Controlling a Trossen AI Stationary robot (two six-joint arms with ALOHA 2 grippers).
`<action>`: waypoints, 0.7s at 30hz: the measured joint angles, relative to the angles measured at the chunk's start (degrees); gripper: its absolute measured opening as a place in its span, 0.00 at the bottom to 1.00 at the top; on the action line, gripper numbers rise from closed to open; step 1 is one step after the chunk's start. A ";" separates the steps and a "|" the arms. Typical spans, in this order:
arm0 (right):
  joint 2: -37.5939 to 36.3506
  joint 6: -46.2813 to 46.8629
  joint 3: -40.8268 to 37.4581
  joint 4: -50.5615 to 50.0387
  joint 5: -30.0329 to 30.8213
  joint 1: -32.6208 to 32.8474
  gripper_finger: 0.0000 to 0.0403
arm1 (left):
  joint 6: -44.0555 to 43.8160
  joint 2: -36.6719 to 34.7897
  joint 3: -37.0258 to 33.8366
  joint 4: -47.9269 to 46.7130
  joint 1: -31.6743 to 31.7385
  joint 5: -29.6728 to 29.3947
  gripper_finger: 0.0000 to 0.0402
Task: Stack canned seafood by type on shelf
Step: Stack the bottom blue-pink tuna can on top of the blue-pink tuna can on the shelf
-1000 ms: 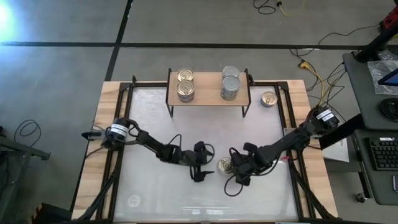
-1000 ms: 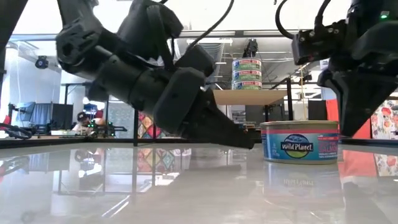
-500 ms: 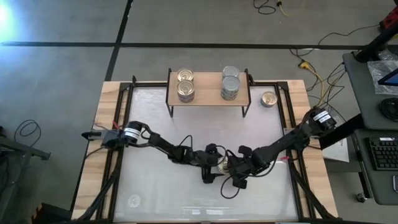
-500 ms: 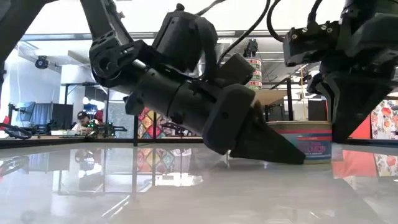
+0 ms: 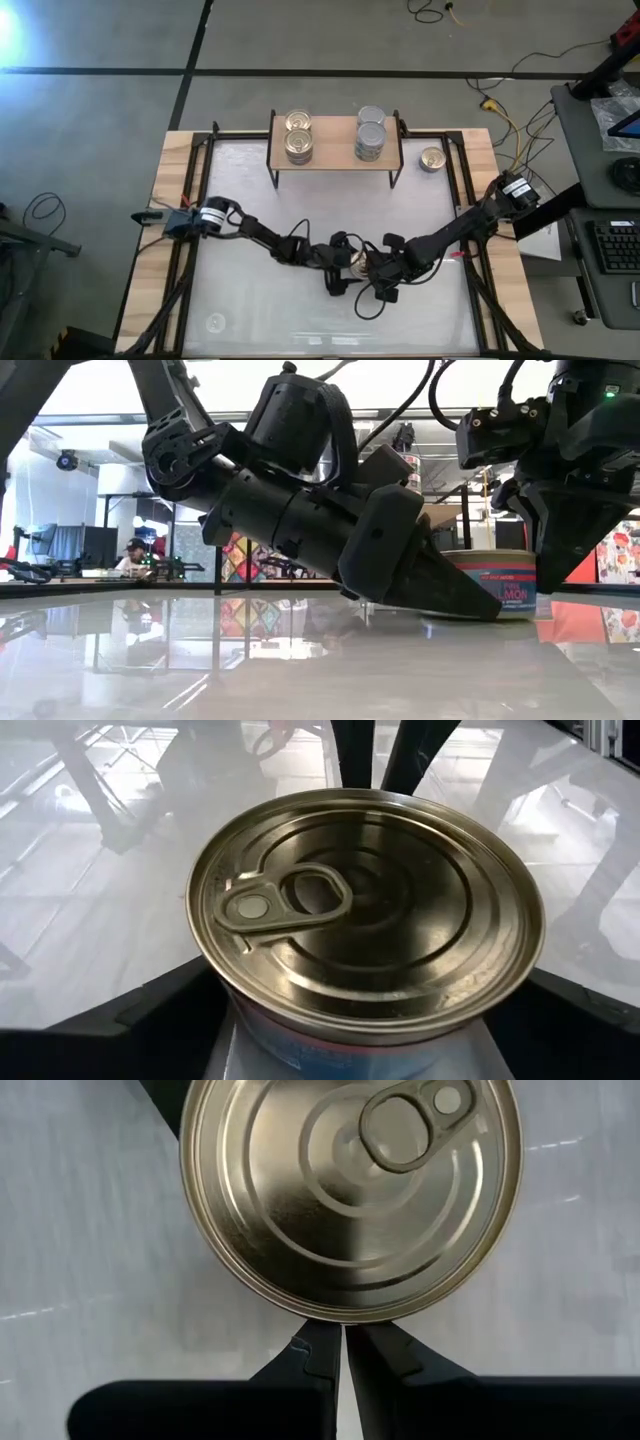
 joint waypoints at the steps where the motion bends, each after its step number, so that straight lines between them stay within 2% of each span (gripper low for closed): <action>1: -0.09 -0.24 0.00 -0.03 0.05 0.00 0.03 | -0.39 -0.12 -0.10 0.07 -0.27 -0.31 0.91; 5: -1.06 -0.43 3.02 -3.83 -0.12 0.00 0.03 | -2.43 -1.71 -1.43 0.39 -1.97 -2.38 0.87; 9: -2.89 -0.55 9.96 -10.87 3.05 0.75 0.03 | -4.49 -6.92 -6.95 2.91 -3.35 -2.56 0.87; 13: -3.20 -3.14 17.32 -17.39 5.68 1.77 0.03 | -4.10 -14.36 -15.13 6.82 -4.68 -8.74 0.87; 16: -3.35 -5.20 22.81 -20.96 11.56 2.33 0.03 | -3.50 -20.96 -20.16 7.38 -5.51 -14.38 0.87; 18: -3.37 -7.16 26.14 -21.61 15.20 2.80 0.03 | -3.18 -24.70 -23.28 6.99 -6.17 -16.41 0.87; 21: -3.37 -10.73 30.56 -21.84 16.52 3.16 0.03 | -2.61 -29.79 -26.67 6.31 -7.08 -17.53 0.87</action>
